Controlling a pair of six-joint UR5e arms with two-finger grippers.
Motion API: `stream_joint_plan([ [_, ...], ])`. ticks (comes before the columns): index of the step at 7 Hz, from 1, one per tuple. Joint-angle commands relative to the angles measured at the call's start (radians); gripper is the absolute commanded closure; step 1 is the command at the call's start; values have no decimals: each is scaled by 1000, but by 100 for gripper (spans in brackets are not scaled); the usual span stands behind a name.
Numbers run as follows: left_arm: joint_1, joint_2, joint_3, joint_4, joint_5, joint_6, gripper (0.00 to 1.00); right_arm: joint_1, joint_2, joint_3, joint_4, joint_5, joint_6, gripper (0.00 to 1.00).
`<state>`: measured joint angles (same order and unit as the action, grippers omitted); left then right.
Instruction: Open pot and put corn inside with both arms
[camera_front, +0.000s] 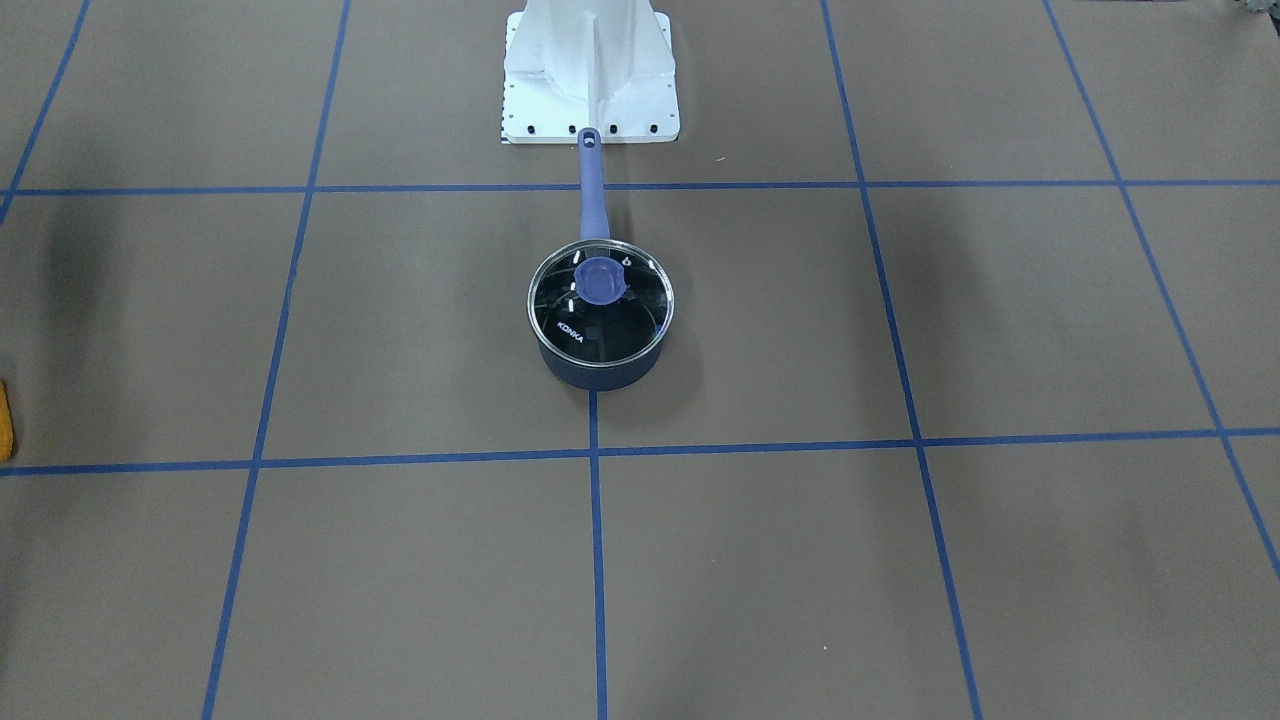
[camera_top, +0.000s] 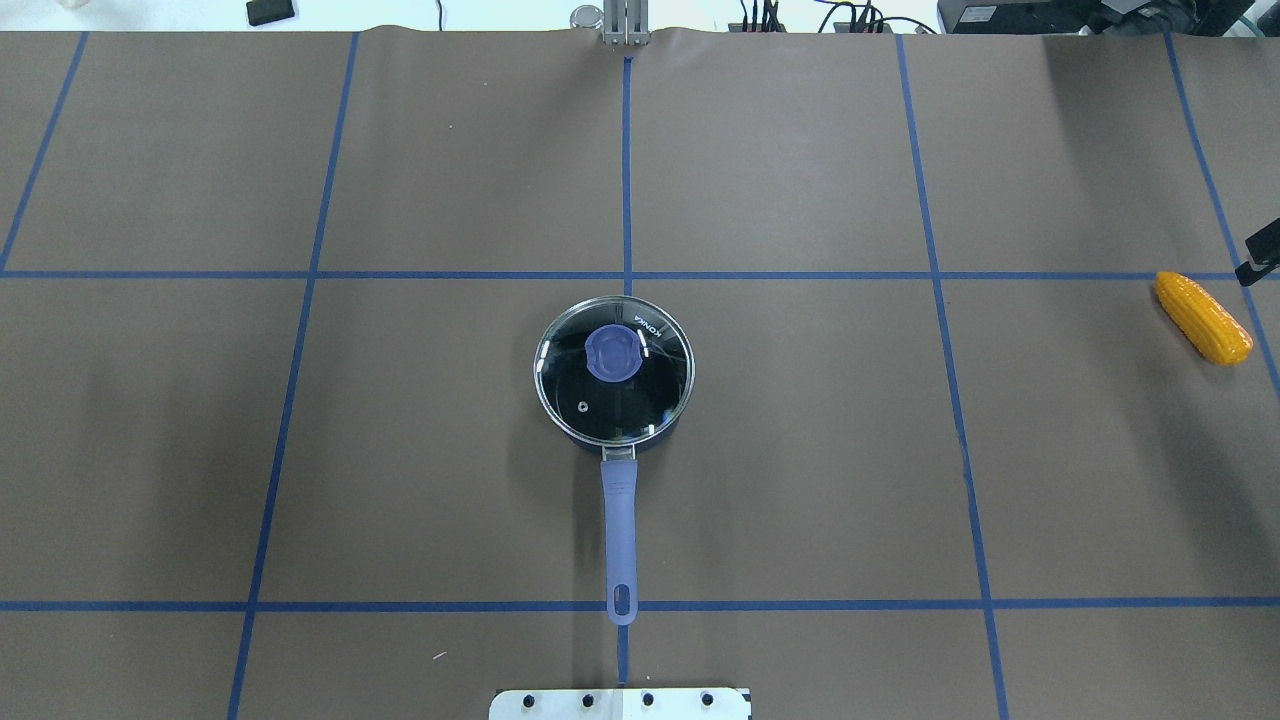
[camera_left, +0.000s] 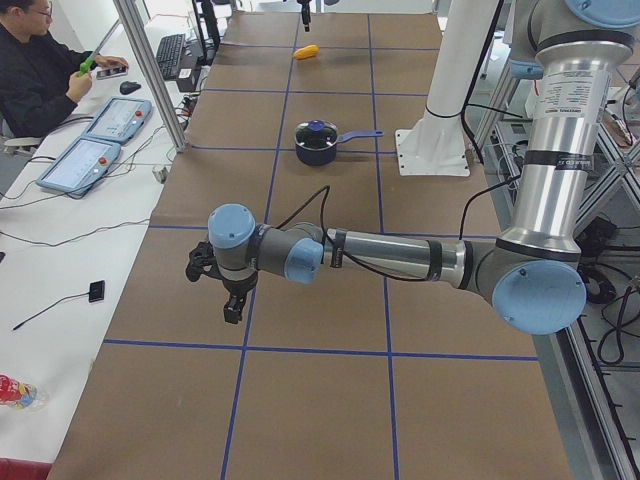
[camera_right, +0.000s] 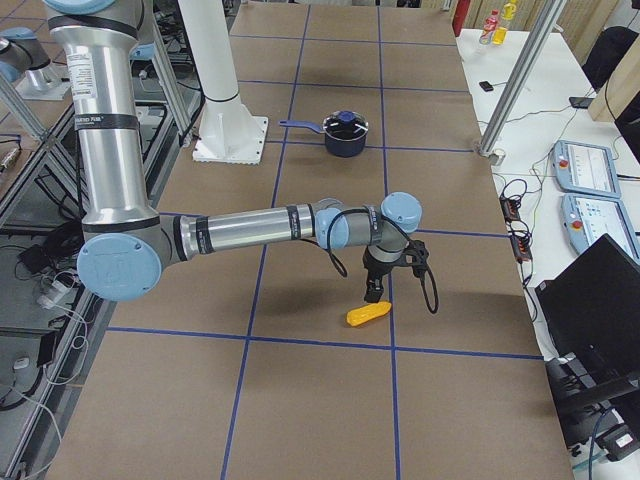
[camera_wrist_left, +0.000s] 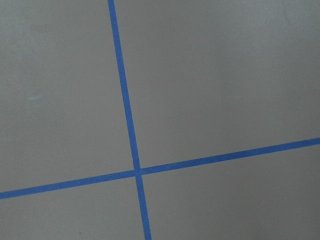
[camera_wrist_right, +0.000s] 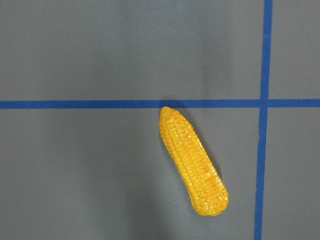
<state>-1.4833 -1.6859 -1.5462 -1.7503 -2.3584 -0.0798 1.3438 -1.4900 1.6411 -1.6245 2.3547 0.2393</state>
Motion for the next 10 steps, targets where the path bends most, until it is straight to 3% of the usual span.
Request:
stream_joint_plan([
  [1,0,-3,0,0,1,-2,1,3,8,5,2,1,-6,0],
  [3,5,-26,-20,2,1,-63,1,3,20,0,3,-6,-5,0],
  [5,43,-131,-26,33,1,-194,1,-8,80,-13,2,-35,-5,0],
  [8,133,-395,-190,514,5,-254,1,-8,135,-41,3,-74,0,0],
  [10,225,-477,-210,519,5,-442,1,-8,151,-43,2,-86,2,0],
])
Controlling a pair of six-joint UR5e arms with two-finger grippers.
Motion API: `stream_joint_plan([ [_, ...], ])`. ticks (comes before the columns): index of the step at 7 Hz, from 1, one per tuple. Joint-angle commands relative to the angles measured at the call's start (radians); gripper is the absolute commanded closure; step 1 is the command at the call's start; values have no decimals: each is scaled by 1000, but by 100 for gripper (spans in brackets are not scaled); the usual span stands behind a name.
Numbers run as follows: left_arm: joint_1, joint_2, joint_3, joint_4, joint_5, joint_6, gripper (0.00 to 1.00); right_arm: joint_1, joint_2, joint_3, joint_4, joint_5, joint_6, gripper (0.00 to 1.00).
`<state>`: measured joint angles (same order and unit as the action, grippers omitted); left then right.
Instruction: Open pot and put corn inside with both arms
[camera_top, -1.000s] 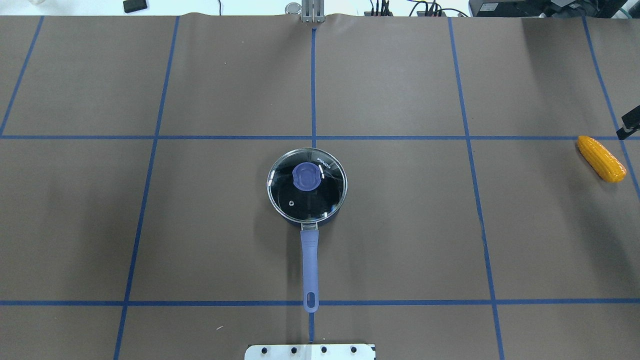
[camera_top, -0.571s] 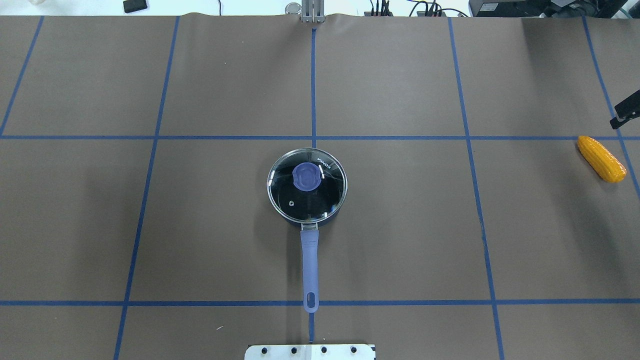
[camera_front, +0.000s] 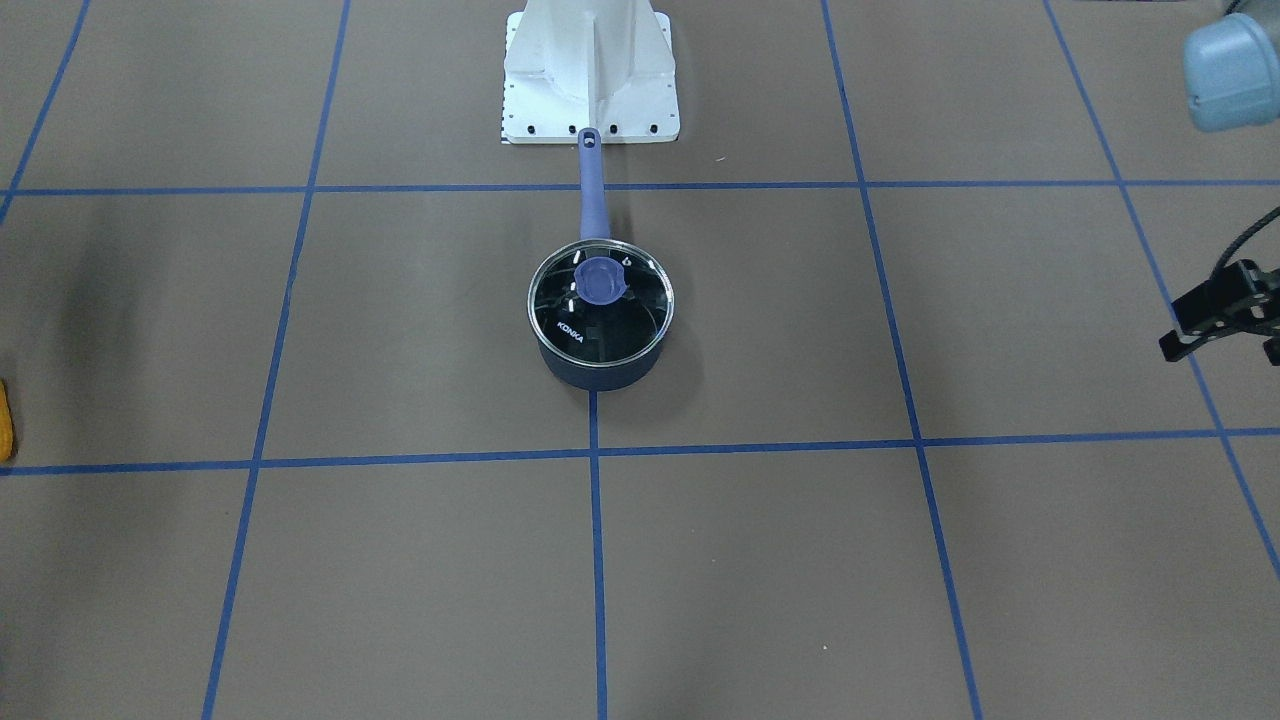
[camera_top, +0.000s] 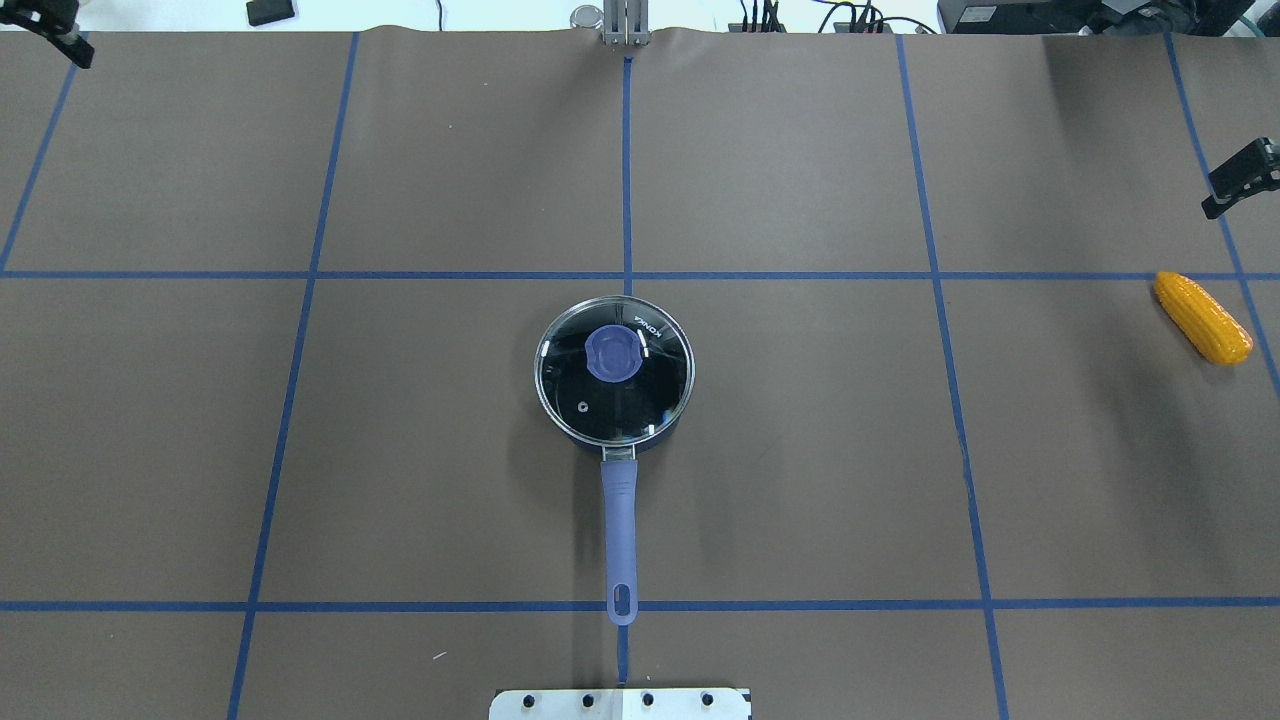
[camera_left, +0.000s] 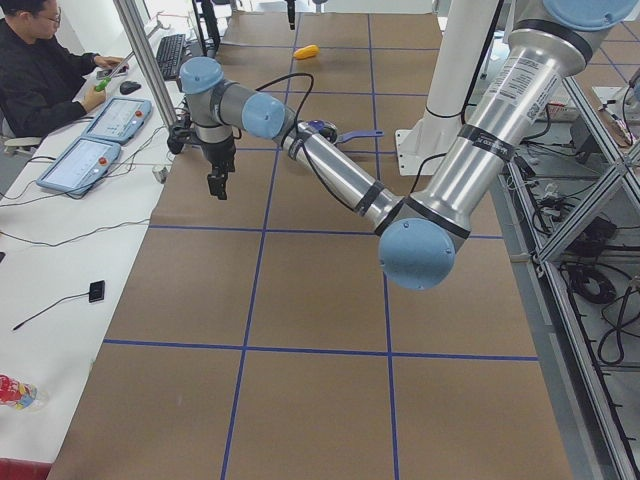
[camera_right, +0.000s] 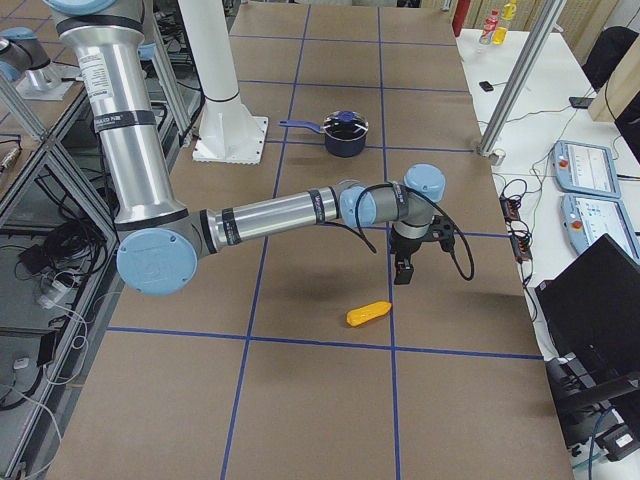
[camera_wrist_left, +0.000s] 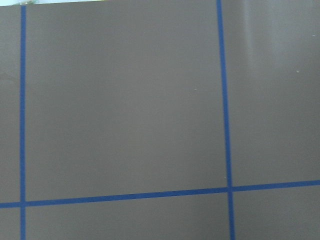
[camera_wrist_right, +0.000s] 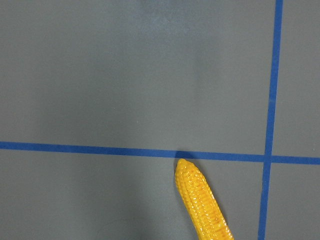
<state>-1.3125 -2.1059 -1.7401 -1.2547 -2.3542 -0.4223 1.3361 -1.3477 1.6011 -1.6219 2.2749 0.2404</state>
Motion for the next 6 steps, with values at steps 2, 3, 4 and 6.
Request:
stream_joint_plan([
  [2,126,-129,-15,20,6,-125,1,0,4,-15,66,-8,-6,0],
  [3,177,-175,-13,18,47,-125,1,0,1,-80,132,-6,-12,0],
  [4,240,-192,-13,18,102,-127,1,-2,13,-151,204,-5,-18,0],
  [6,313,-229,-13,20,136,-157,1,-15,19,-201,272,3,-23,0],
])
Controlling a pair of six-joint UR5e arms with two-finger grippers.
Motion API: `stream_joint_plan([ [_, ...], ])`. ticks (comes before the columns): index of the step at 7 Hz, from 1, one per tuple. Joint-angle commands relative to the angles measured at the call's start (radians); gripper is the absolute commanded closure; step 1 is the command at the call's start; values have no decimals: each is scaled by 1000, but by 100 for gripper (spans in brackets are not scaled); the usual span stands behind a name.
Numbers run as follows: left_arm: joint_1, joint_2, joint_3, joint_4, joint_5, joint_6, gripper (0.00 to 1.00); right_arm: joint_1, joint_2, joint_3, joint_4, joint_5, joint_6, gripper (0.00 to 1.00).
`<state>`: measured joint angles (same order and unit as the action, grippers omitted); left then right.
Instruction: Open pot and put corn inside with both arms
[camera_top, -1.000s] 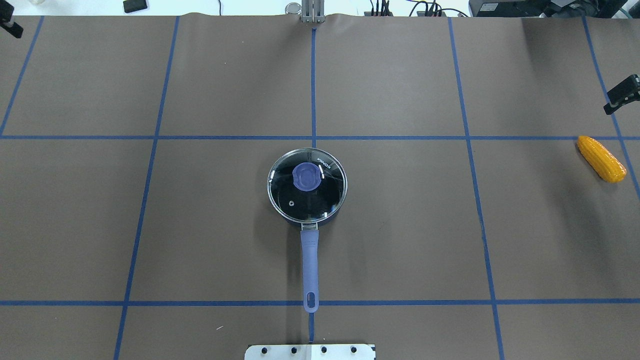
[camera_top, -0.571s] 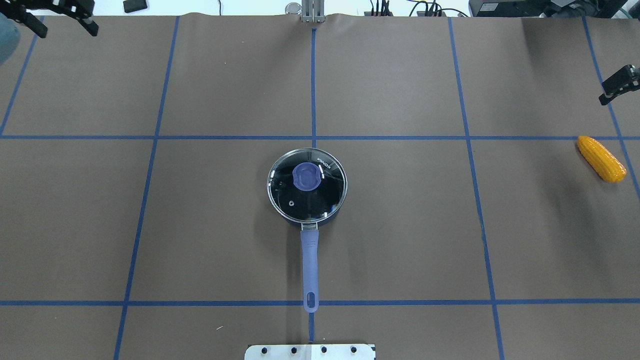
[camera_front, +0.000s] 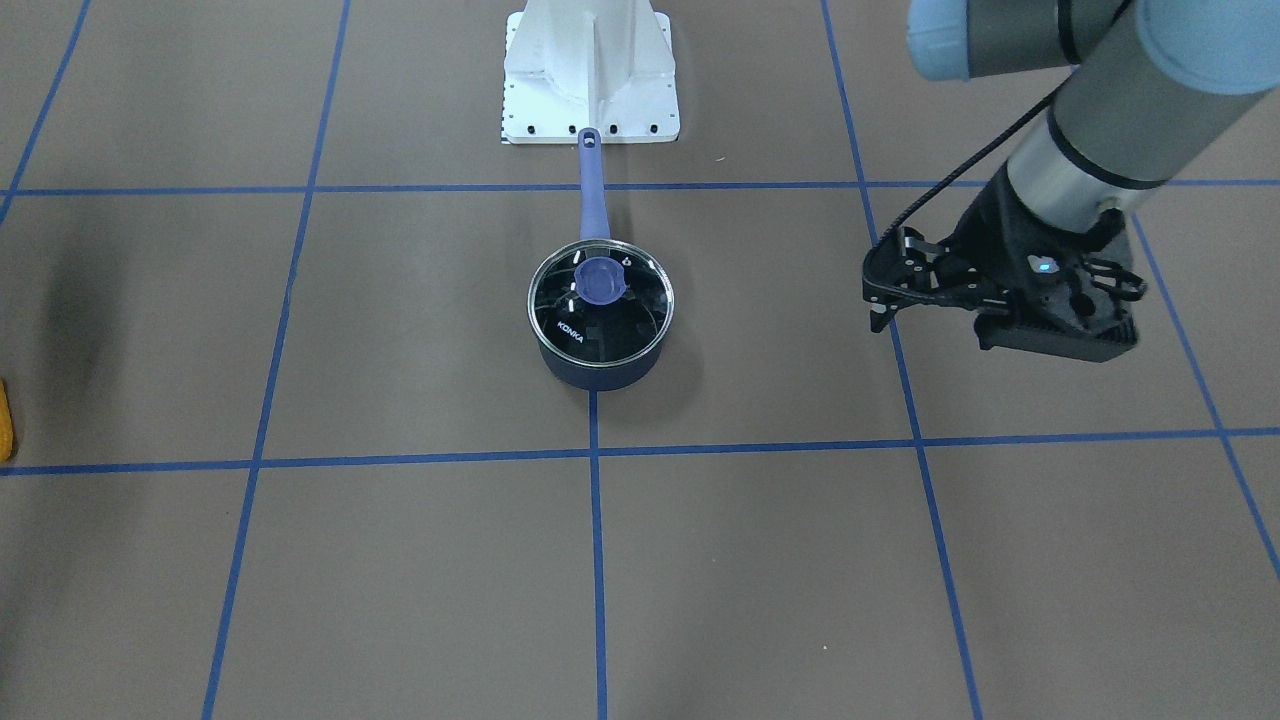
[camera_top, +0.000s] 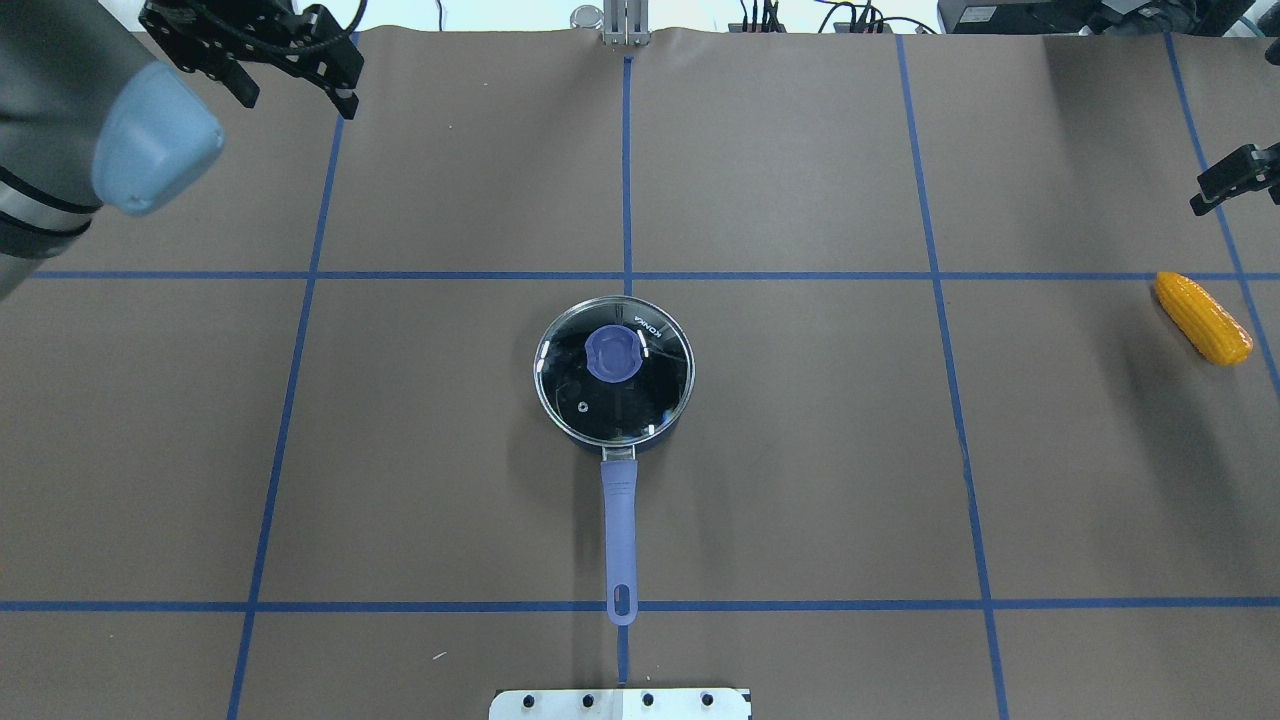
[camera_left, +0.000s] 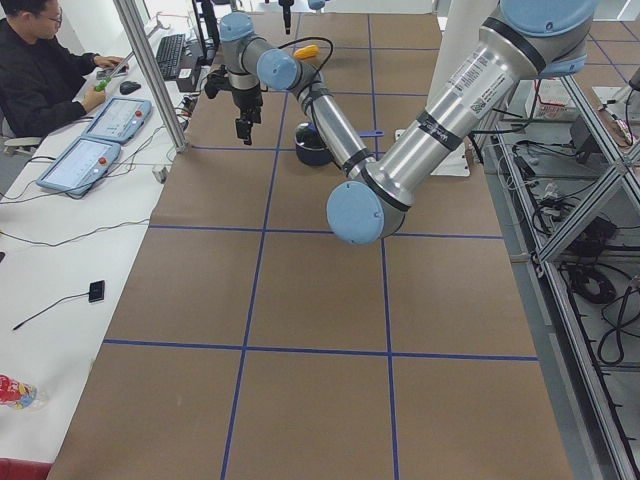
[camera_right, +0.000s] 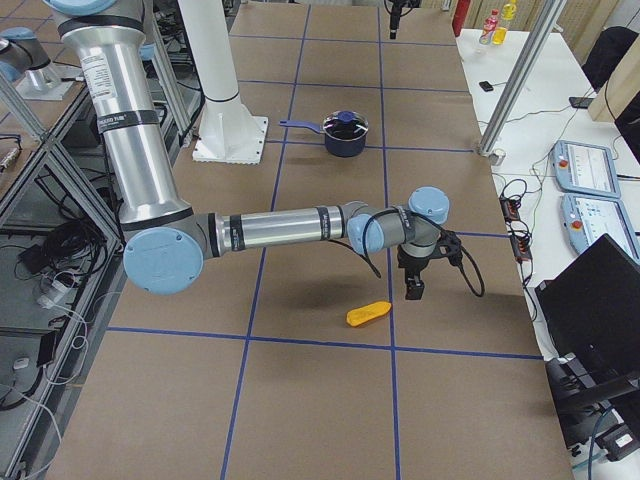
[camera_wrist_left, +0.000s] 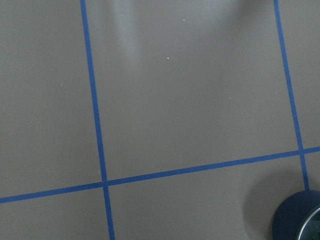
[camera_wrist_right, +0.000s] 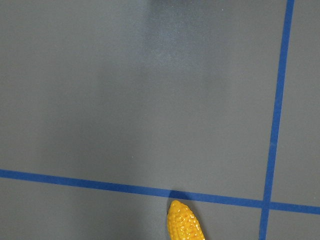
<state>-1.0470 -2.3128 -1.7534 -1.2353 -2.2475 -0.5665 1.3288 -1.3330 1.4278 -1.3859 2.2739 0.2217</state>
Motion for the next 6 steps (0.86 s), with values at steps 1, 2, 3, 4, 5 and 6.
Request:
stream_joint_plan([
  [1,120,-28,-3,0,101,-45,1,-10,2,-18,37,6,-7,0],
  [2,184,-61,-1,-1,138,-131,1,-10,-3,-18,37,25,-5,0],
  [3,215,-74,-6,-1,141,-165,1,-10,-8,-18,37,95,-7,0],
  [4,243,-80,-9,-3,152,-191,1,-11,-11,-17,39,102,-8,0],
  [5,283,-98,-3,-4,184,-211,0,-35,-11,-15,42,98,-10,0],
  [6,315,-123,9,-12,201,-223,0,-54,-29,-12,51,92,-11,0],
])
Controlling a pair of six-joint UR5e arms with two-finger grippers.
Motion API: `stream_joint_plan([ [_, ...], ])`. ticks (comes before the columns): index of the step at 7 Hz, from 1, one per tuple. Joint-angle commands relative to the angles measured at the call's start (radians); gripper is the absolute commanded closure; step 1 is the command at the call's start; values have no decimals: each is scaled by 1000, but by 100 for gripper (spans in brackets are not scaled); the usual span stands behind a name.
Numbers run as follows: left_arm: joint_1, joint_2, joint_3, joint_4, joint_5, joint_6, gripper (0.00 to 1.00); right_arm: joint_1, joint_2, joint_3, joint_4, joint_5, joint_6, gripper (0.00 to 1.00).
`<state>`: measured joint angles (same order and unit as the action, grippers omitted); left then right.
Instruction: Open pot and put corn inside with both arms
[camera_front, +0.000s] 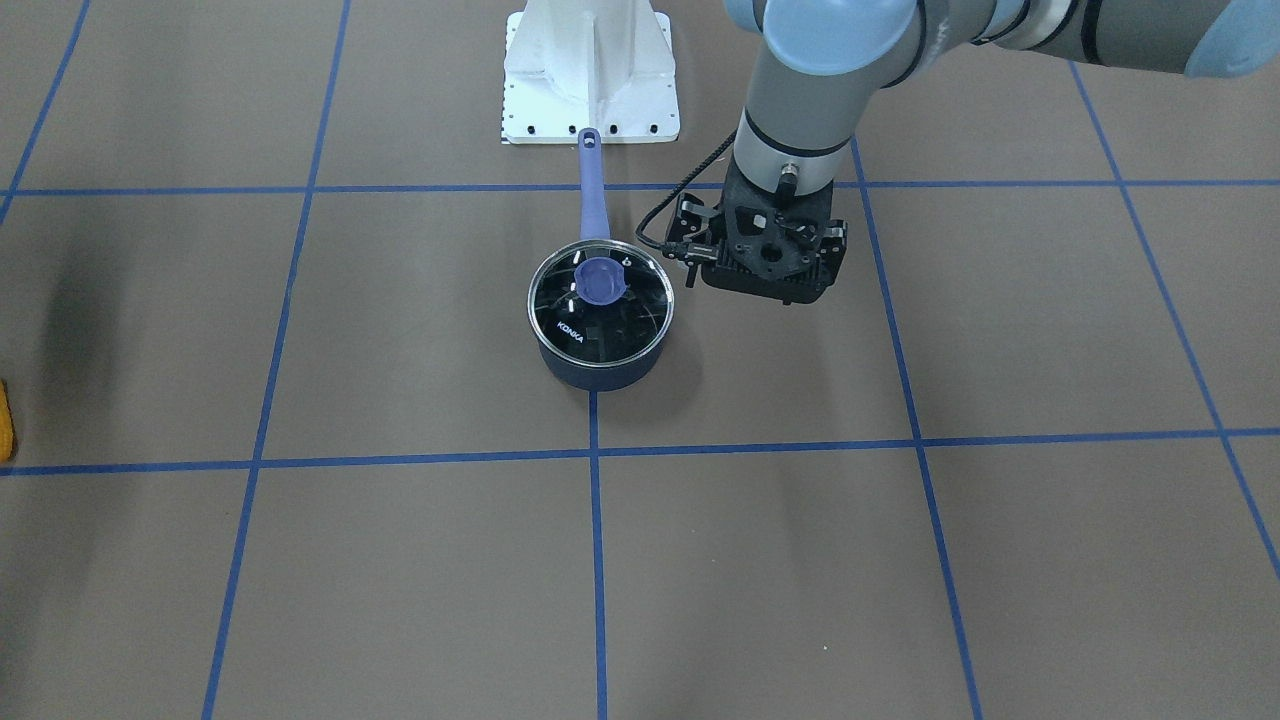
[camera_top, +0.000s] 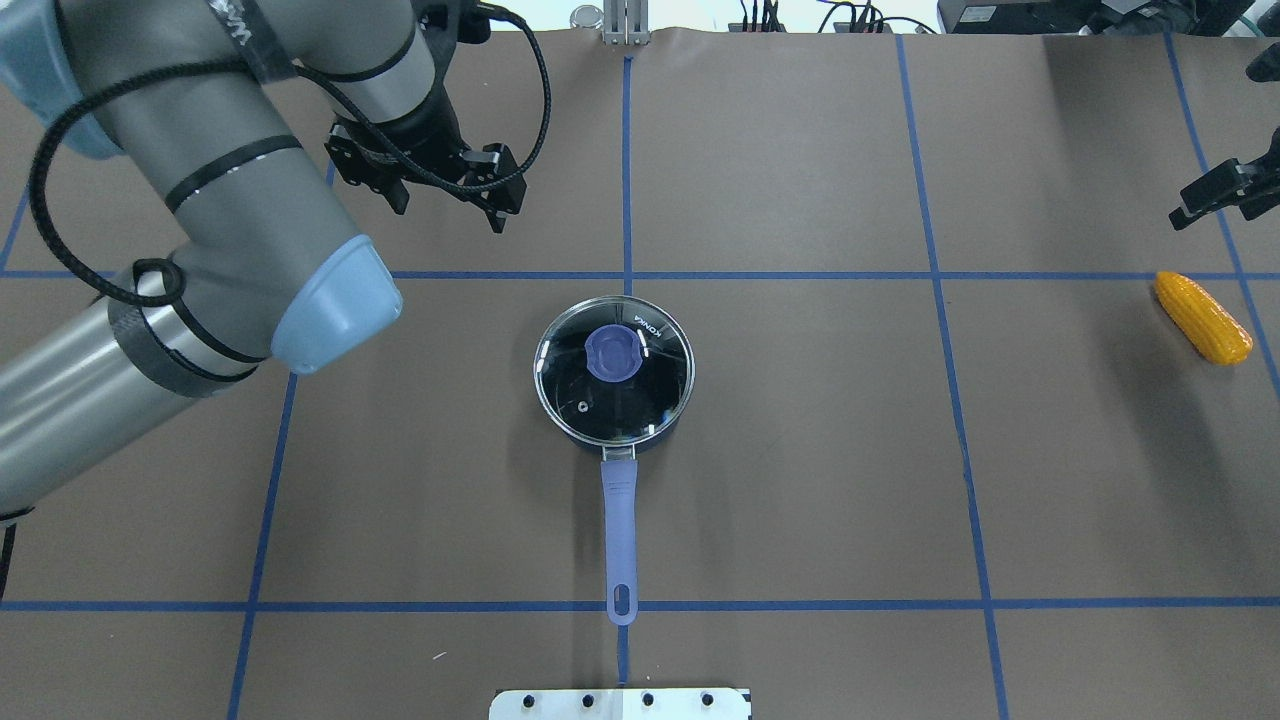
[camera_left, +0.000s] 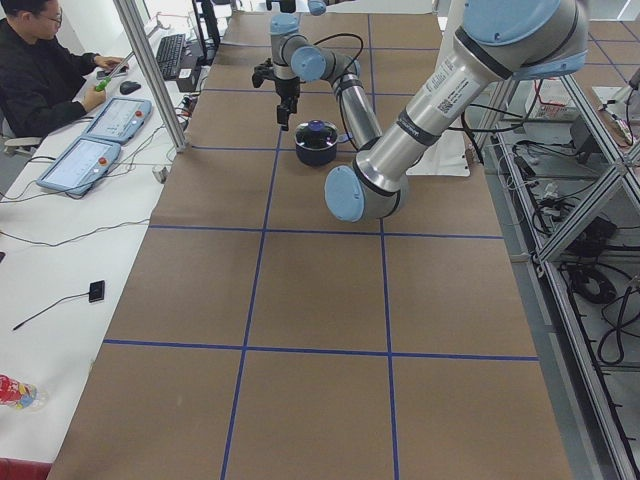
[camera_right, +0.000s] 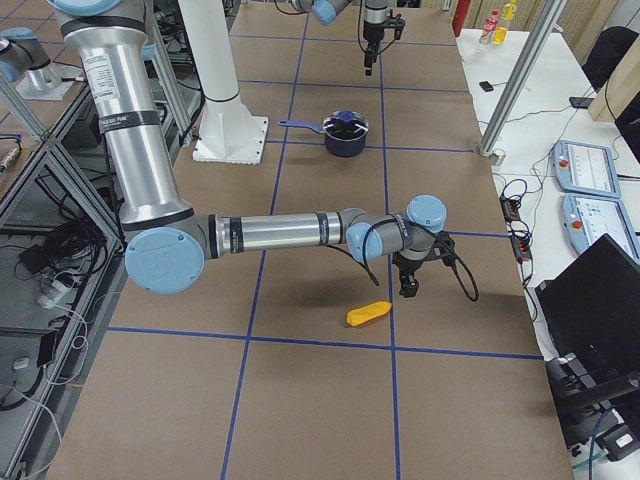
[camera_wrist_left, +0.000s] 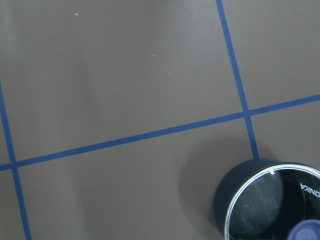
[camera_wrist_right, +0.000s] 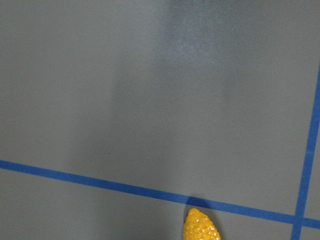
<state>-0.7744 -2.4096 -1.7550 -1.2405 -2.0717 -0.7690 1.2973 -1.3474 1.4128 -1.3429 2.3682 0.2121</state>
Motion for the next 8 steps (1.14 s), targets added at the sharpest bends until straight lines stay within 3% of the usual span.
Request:
stream_joint_plan([
  [1,50,-46,37,-13,25,-13,0,-26,-66,-12,128,-7,-14,0],
  [6,70,-51,74,-65,25,-23,1,-32,-116,-34,165,-13,-42,1],
  [8,70,-51,75,-66,25,-24,1,-70,-121,-40,163,-107,-92,2],
])
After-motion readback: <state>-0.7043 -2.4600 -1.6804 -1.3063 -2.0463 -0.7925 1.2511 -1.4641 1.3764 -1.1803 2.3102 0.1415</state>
